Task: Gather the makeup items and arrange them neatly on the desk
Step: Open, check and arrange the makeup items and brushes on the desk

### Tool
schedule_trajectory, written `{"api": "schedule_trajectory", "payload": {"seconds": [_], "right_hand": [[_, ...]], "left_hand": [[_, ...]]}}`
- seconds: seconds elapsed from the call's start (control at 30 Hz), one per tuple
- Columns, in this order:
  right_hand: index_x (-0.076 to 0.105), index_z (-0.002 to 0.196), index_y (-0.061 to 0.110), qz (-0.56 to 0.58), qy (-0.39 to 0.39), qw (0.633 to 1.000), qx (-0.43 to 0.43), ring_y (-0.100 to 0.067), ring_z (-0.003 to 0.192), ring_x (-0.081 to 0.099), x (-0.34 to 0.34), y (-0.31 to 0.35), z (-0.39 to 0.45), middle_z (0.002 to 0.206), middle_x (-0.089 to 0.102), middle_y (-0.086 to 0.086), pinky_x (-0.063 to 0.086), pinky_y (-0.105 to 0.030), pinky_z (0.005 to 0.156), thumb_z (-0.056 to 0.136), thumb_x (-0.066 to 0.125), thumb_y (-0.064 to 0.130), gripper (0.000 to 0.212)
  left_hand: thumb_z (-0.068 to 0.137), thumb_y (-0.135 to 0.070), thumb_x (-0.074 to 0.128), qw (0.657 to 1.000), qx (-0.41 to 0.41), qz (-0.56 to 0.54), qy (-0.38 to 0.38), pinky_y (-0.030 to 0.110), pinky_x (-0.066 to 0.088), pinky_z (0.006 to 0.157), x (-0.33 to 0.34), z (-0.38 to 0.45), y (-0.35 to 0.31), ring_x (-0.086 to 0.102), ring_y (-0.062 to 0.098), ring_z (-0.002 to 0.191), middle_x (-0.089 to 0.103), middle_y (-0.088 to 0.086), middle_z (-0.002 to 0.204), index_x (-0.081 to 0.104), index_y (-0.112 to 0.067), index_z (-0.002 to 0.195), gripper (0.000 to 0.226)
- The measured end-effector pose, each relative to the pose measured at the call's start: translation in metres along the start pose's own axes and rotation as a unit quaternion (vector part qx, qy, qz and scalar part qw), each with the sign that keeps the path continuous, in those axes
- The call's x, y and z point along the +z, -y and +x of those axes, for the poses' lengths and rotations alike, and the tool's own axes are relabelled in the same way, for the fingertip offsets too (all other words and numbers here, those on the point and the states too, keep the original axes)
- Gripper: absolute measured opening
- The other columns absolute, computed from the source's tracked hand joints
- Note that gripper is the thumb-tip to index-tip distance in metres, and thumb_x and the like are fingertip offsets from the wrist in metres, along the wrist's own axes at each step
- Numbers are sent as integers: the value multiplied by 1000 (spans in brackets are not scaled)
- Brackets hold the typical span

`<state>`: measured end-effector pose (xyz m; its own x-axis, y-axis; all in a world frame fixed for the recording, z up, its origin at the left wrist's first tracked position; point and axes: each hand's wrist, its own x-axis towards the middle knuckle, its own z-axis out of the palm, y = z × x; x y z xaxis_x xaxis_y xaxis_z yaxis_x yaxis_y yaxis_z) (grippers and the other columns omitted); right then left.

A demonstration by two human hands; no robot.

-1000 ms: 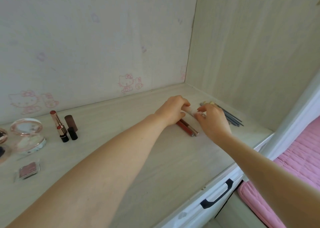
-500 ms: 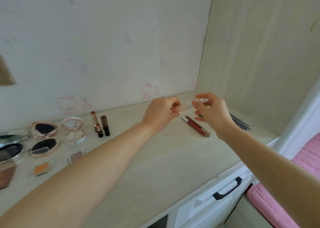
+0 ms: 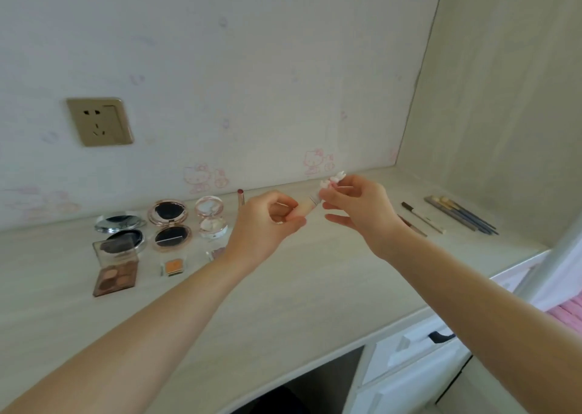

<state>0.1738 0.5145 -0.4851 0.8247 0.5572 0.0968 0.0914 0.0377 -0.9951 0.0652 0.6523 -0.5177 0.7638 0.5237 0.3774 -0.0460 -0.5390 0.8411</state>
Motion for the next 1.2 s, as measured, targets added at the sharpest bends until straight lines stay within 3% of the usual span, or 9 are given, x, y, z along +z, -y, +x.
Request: {"api": "schedule_trajectory", "payload": {"seconds": [0.1, 0.3, 0.47, 0.67, 0.8, 0.87, 1.03, 1.2], "right_hand": [[62, 108, 6, 24, 38, 999, 11, -18, 92, 71, 23, -3, -9, 102, 71, -10, 58, -37, 83, 82, 73, 12, 29], [61, 112, 5, 78, 119, 990, 14, -16, 98, 69, 67, -11, -24, 104, 73, -4, 56, -34, 88, 86, 68, 6, 27], [64, 110, 5, 105, 182, 977, 28, -25, 104, 67, 95, -23, -34, 108, 71, -12, 53, -37, 93, 85, 67, 3, 25], [64, 105, 2, 107, 167, 979, 57, -24, 91, 71, 132, -41, -45, 97, 72, -13, 56, -38, 88, 84, 69, 3, 23], [63, 105, 4, 74, 141, 986, 52, -25, 89, 71, 151, -50, -50, 99, 70, -17, 58, -37, 83, 80, 74, 9, 28], [63, 104, 4, 55, 136, 988, 41, -25, 87, 71, 157, -53, -51, 99, 68, -19, 59, -35, 80, 78, 76, 11, 29], [63, 101, 3, 20, 137, 990, 22, -26, 86, 70, 165, -58, -53, 89, 63, -12, 59, -31, 74, 80, 75, 13, 26], [62, 107, 8, 21, 157, 987, 20, -25, 92, 69, 168, -64, -56, 95, 65, -10, 59, -35, 79, 78, 76, 15, 33]], "left_hand": [[80, -29, 77, 996, -56, -65, 2, 24, 55, 77, -21, -21, 1, 71, 11, 77, 75, -1, 81, 68, -14, 88, 19], [86, -16, 70, 974, -141, -176, -17, 32, 55, 84, -54, -55, 18, 72, 20, 82, 76, 4, 87, 70, -9, 96, 13], [88, -9, 62, 949, -203, -241, -17, 37, 55, 87, -80, -79, 33, 68, 26, 88, 74, 12, 93, 70, -3, 95, 12], [91, -5, 54, 964, -193, -173, -60, 32, 59, 77, -100, -100, 47, 66, 19, 74, 73, 10, 94, 70, -4, 98, 18], [88, -21, 66, 988, -124, -68, -67, 35, 58, 76, -106, -112, 54, 69, 17, 73, 71, -7, 90, 68, -24, 97, 9], [86, -18, 69, 992, -100, -23, -74, 40, 57, 75, -107, -116, 59, 68, 17, 73, 70, -10, 89, 66, -30, 96, 16], [85, -13, 69, 991, -95, -19, -95, 46, 55, 76, -107, -120, 67, 68, 18, 73, 70, -5, 87, 67, -23, 98, 17], [89, -27, 66, 989, -95, -27, -114, 30, 53, 78, -103, -122, 72, 67, 9, 85, 72, -12, 89, 71, -25, 95, 8]]}}
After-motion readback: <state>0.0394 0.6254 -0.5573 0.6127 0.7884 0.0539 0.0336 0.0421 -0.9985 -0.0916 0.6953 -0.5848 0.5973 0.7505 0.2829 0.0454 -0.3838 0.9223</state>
